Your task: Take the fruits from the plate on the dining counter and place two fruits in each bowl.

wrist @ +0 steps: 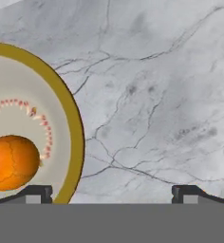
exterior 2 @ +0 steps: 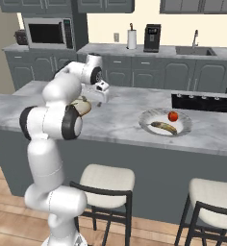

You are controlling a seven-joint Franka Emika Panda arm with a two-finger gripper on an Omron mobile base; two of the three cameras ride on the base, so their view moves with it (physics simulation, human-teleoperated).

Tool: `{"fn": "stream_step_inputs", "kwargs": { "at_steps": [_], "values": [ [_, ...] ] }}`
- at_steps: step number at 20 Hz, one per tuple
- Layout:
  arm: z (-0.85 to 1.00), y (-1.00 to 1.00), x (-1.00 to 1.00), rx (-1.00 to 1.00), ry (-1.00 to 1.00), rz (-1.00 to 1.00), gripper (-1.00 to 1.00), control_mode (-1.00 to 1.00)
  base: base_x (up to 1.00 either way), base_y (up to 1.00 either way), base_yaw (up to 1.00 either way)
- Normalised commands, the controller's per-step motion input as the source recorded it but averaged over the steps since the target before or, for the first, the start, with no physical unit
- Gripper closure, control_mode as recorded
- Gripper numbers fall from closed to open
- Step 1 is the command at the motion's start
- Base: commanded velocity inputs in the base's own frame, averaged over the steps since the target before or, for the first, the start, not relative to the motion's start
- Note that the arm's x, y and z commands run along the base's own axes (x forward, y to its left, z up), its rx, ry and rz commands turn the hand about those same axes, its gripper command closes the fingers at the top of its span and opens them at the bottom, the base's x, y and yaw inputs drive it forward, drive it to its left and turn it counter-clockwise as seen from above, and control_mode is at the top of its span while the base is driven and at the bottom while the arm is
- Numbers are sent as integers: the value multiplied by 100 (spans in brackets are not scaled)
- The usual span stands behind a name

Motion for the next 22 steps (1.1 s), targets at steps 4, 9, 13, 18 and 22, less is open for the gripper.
{"fn": "stream_step_inputs", "kwargs": {
  "at_steps": [4, 9, 13, 18, 22],
  "values": [
    [0, -100, 0, 0, 0, 0, -100, -100, 0, 0, 0],
    [0, -100, 16, 0, 0, 17, -100, -100, 0, 0, 0],
    [-4, -96, 6, 0, 0, 44, -100, -100, 0, 0, 0],
    [0, -94, 0, 0, 0, 48, -100, -100, 0, 0, 0],
    [-12, -96, 0, 0, 0, 33, -100, -100, 0, 0, 0]
  ]
}}
